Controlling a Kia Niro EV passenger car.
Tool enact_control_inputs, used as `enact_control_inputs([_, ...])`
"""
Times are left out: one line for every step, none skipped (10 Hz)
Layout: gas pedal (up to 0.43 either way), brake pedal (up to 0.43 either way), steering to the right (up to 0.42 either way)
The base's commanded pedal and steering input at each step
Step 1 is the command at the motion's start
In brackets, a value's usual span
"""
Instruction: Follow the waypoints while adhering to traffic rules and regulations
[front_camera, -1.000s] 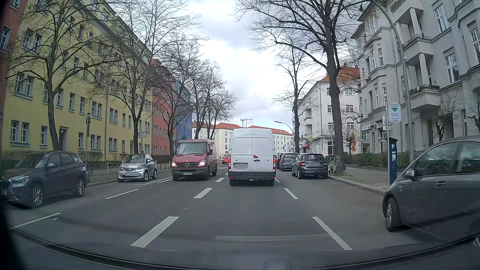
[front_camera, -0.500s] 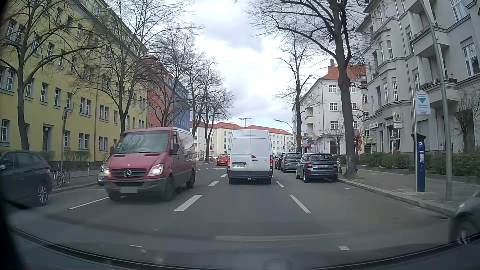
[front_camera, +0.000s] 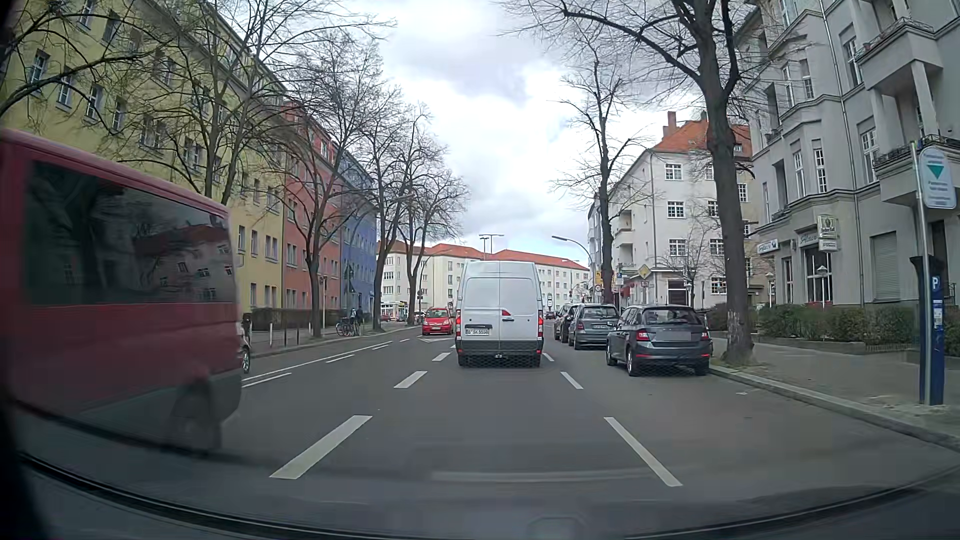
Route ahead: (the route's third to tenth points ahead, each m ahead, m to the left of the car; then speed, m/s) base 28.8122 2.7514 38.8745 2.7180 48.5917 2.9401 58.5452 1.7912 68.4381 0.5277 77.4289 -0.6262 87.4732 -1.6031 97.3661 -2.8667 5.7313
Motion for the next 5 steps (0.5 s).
enact_control_inputs([0.240, 0.037, -0.010])
enact_control_inputs([0.240, 0.037, -0.010])
enact_control_inputs([0.240, 0.037, -0.010])
enact_control_inputs([0.240, 0.037, -0.010])
enact_control_inputs([0.240, 0.037, -0.009])
